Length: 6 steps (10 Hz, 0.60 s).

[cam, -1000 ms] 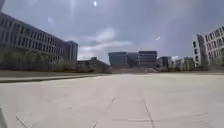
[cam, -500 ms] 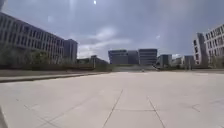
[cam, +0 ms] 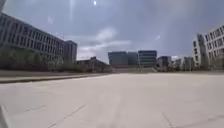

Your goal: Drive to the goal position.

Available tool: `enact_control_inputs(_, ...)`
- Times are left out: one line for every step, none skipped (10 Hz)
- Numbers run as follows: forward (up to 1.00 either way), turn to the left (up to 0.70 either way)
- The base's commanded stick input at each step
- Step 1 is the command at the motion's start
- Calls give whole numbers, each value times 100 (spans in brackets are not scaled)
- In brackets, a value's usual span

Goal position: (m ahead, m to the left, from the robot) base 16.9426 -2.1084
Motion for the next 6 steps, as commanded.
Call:
enact_control_inputs(100,0)
enact_control_inputs(100,0)
enact_control_inputs(100,0)
enact_control_inputs(100,0)
enact_control_inputs(100,0)
enact_control_inputs(100,0)
